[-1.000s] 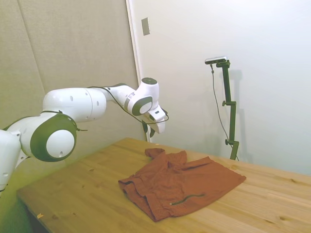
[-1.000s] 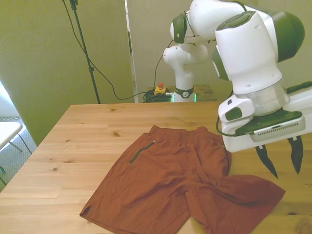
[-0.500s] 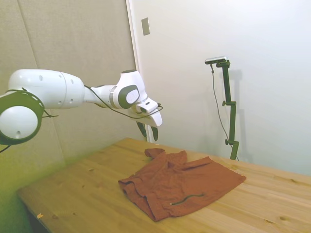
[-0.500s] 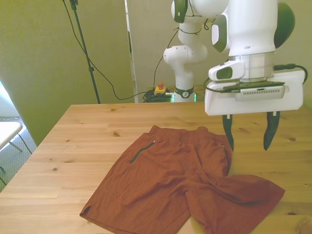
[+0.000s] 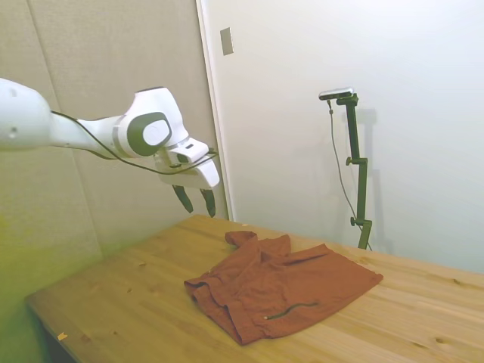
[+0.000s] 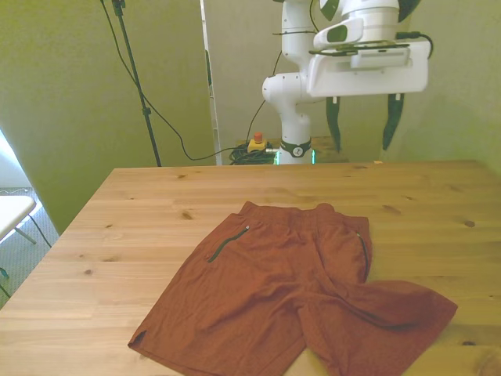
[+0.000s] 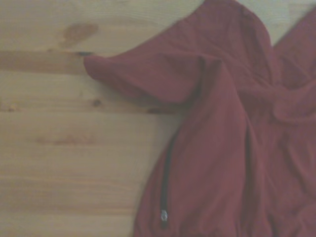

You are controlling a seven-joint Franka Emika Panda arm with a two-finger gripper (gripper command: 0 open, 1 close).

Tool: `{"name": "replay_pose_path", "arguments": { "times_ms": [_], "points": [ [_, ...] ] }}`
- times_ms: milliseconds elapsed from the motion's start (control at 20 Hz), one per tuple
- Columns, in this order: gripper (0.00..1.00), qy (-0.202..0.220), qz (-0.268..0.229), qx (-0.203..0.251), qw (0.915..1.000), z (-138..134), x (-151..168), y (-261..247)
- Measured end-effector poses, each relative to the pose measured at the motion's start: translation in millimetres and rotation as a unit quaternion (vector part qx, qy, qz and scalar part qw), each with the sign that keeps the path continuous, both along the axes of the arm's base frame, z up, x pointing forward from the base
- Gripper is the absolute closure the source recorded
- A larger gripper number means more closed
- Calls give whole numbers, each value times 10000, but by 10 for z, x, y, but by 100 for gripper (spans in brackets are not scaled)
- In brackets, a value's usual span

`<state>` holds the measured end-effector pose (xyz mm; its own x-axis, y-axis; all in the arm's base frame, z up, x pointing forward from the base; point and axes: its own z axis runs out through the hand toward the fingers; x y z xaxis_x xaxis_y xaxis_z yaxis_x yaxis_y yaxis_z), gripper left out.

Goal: Unfold the shorts

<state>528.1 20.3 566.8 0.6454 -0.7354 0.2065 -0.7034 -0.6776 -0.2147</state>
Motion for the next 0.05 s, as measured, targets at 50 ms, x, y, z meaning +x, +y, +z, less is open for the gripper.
{"name": "replay_pose_path", "arguments": {
  "times_ms": [50],
  "points": [
    [0,-8,-1,-13,10000,16,-180,-67]
  ]
}}
